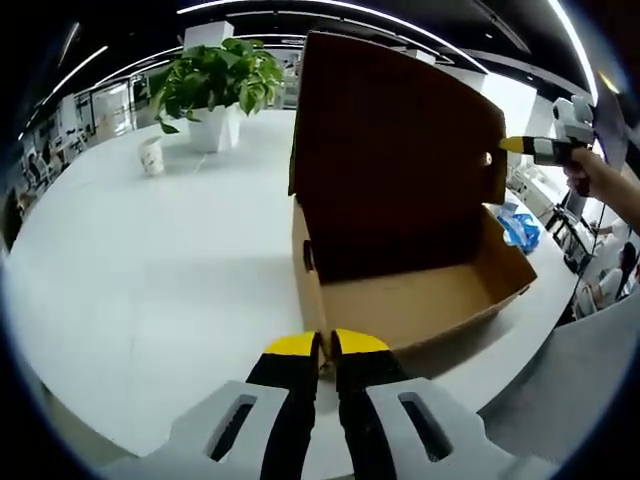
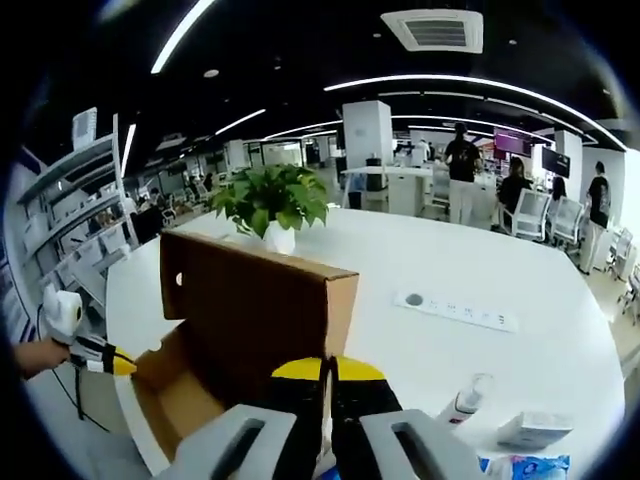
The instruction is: Operate the shoe box by opening the lid, removing the specified soft item, and placing it in the target area until the item is outside and the box remains undamaged.
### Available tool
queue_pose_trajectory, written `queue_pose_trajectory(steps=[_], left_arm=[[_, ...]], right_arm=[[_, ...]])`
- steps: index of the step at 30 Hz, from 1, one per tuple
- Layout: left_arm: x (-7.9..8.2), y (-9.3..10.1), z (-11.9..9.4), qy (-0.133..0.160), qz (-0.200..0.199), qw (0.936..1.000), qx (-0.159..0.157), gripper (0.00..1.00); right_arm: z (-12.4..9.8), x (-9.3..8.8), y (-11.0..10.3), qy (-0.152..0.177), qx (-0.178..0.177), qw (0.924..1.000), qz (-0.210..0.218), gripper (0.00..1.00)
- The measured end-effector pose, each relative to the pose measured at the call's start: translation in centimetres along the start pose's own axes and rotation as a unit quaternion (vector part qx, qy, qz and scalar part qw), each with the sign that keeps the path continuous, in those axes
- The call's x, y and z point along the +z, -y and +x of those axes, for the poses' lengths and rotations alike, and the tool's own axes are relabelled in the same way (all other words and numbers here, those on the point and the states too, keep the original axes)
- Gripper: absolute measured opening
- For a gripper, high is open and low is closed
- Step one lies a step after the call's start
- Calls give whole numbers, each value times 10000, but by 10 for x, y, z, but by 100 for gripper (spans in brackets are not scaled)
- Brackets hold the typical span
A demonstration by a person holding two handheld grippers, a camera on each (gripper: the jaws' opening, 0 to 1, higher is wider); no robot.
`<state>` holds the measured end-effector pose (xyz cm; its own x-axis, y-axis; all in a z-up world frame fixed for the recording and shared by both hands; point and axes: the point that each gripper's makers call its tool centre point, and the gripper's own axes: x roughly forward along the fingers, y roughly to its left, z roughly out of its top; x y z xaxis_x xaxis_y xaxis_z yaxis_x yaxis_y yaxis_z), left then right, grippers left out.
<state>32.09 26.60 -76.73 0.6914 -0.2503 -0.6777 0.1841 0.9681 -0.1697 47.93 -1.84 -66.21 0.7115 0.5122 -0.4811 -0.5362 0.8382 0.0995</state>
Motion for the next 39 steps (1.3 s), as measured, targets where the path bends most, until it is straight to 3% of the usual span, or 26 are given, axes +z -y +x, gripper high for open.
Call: queue_pose_trajectory(steps=[13,24,39], left_arm=[[0,-1,0,92,-92,9999,13,3],[0,-1,0,104,-76,9999,-61,3],[-1,0,-1,167,-33,9998,-130,4]], right_arm=[[-22,-13,-17,265,37,9995,-139,0],[-38,-37,-32,198,166,9997,-32,0],[-49,-62,-43,160,79,9998,-54,0]])
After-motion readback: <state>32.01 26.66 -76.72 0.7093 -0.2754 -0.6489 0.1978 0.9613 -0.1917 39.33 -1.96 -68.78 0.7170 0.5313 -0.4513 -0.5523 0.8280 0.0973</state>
